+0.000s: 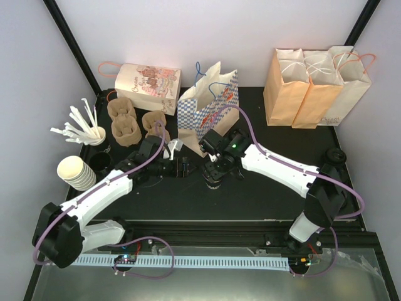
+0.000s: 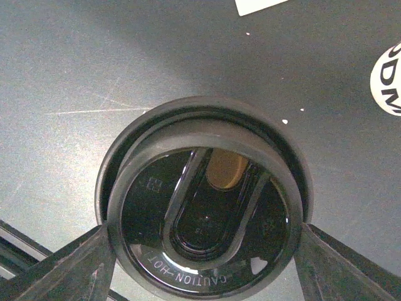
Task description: Pack the takeout coffee
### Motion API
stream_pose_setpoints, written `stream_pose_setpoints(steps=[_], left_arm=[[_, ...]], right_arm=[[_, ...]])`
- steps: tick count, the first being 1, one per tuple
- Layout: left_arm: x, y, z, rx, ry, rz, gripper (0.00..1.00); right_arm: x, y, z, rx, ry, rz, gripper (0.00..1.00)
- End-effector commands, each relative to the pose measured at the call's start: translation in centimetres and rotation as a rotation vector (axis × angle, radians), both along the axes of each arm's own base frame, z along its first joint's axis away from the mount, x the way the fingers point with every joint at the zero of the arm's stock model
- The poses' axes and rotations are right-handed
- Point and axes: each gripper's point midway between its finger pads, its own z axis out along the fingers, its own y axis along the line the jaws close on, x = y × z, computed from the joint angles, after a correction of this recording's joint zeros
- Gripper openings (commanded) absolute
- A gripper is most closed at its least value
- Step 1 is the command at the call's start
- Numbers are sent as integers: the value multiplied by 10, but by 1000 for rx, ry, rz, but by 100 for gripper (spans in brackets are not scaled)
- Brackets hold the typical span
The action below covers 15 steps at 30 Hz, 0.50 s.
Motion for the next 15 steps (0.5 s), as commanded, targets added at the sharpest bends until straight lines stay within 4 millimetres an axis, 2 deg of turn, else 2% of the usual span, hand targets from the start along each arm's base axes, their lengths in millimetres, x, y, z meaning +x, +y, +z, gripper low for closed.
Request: stream_pose_setpoints(steps=[1, 10, 15], left_arm=[[4, -5, 1, -38, -6, -9, 75], [4, -13, -13, -55, 35, -33, 68], [5, -16, -17, -63, 49, -49, 65]], right_arm=[[0, 4, 1, -19, -19, 24, 80], [-3, 5, -5, -23, -12, 31, 83], [-2, 5, -3, -30, -17, 32, 87]])
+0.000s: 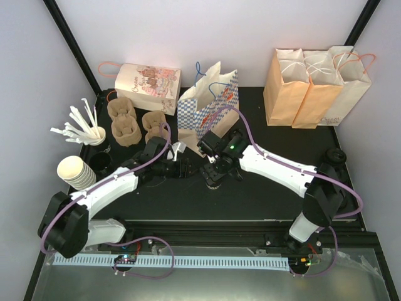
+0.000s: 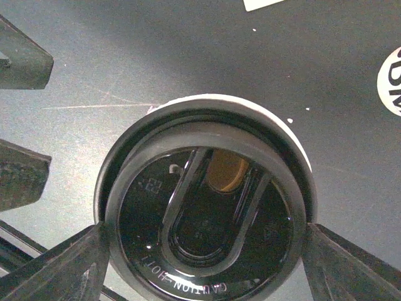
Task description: Pack the takeout coffee
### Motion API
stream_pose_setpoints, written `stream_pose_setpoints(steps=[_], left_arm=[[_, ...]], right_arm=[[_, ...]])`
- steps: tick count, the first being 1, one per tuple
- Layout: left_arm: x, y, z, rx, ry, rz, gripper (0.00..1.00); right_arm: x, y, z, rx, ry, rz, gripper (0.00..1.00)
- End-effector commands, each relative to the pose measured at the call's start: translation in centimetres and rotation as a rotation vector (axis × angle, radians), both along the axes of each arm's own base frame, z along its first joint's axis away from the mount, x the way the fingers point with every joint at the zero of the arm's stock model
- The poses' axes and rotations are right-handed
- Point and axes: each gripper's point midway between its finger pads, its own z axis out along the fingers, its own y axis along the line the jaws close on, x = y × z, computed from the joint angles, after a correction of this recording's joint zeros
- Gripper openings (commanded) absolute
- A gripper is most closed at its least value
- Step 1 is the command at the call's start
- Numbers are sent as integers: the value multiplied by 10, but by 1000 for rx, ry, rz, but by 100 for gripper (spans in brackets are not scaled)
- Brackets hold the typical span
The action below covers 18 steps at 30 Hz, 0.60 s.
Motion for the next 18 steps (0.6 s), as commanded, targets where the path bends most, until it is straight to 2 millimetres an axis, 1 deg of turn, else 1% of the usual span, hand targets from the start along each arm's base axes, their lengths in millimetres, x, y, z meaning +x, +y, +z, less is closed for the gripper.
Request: stream_pose_setpoints(steps=[1, 3, 4, 9, 11, 13, 15, 17, 18], left_arm=[[4, -7, 7, -48, -13, -23, 65], [4, -8, 7, -49, -13, -25, 65], [4, -8, 7, -48, -15, -23, 65], [4, -9, 7, -51, -17, -27, 66], [5, -9, 7, -54, -13, -27, 65], [5, -10, 5, -56, -6, -29, 65], [4, -10, 2, -56, 5, -30, 63], [2, -11, 2, -64, 10, -40, 61], [0, -11, 2, -67, 10, -42, 60]], right_arm=[[3, 1, 4, -13, -23, 10, 90], [3, 0, 12, -1, -39, 14, 98], [3, 0, 17, 6, -46, 15, 100], [5, -3, 43, 39, -94, 6, 100], [7, -1, 53, 81, -118, -6, 100], [7, 7, 62, 189, -108, -4, 100], [5, 17, 69, 374, -53, 21, 100], [10, 13, 77, 531, -5, 3, 100], [11, 8, 76, 587, 18, -7, 100]])
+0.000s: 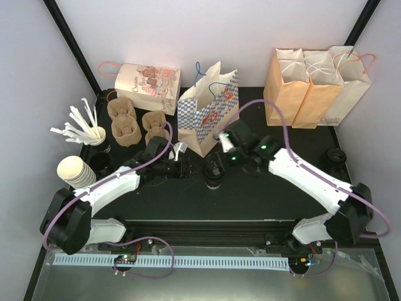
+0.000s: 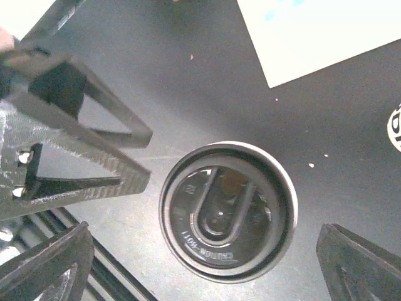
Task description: Pack the takeout coffee
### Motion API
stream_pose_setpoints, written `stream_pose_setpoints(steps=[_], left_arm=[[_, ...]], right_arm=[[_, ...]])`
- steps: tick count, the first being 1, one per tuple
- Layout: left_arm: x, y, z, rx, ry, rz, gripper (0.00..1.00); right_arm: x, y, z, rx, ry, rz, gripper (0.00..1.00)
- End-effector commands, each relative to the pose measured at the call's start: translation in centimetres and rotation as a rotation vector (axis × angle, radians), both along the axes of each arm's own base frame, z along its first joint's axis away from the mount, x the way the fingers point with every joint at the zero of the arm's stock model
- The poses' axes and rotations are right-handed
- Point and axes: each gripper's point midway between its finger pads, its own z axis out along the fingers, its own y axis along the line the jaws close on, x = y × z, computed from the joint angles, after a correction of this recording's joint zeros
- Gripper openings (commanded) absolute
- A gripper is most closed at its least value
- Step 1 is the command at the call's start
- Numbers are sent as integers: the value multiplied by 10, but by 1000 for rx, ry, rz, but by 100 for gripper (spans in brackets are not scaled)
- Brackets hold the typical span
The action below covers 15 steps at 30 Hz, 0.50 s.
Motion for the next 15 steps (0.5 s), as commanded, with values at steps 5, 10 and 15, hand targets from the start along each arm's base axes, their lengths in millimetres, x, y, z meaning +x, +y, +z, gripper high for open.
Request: stream_pose_setpoints(steps=[5, 10, 15], left_arm=[[-5, -5, 5, -67, 1, -26, 55], [-6, -9, 8, -95, 12, -35, 50], [-9, -10, 16, -130, 17, -36, 35]], right_arm=[[11, -9, 12, 384, 94, 11, 75], [8, -21, -17, 355, 185, -47, 59], [13, -32, -26, 334, 181, -105, 55]])
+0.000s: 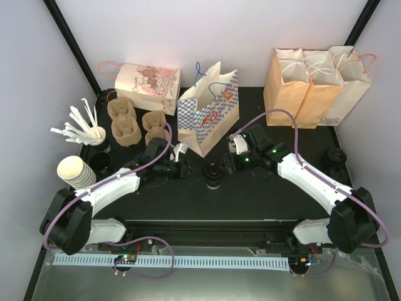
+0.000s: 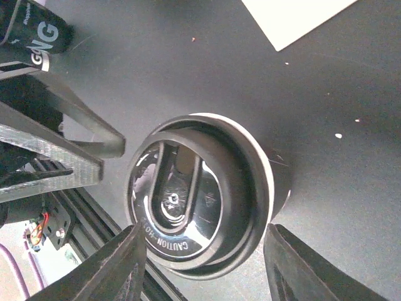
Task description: Pack the takeout coffee
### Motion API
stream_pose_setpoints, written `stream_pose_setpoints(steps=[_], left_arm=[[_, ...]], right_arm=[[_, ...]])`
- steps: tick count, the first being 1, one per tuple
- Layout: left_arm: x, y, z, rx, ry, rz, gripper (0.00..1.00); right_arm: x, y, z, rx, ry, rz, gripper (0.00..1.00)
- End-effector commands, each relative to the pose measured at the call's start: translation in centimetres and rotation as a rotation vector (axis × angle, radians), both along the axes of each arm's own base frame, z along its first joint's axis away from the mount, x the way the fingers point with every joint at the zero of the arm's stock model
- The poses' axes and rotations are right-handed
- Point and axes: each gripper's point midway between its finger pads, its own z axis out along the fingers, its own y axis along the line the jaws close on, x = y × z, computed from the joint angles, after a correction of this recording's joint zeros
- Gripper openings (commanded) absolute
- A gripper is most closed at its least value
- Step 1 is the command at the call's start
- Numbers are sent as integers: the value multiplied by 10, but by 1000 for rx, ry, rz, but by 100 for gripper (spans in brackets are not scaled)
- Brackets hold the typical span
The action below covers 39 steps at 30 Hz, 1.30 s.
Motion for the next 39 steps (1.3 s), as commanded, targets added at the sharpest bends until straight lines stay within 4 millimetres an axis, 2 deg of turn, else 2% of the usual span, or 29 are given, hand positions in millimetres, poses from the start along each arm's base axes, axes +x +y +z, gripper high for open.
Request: stream_pose_setpoints(steps=[1, 6, 14, 18, 19, 30, 39], left_arm=[[-2, -3, 18, -73, -22, -6, 33], [-6, -6, 30, -122, -21, -13, 23], [-8, -16, 23, -150, 27, -55, 14], [-7, -19, 23, -152, 22, -57, 14], [-6, -20, 14, -139, 46, -57, 14], [0, -24, 2, -113, 67, -56, 14], [3, -18, -8, -47, 67, -36, 15]], right_arm=[[6, -3, 4, 33, -16, -33, 55], [4, -7, 2, 69, -11, -41, 50], [5, 1, -4, 106, 37, -34, 32], [5, 1, -6, 97, 33, -33, 31], [6, 0, -8, 93, 34, -33, 31], [1, -1, -34, 64, 86, -25, 31], [-1, -2, -36, 59, 89, -20, 30]])
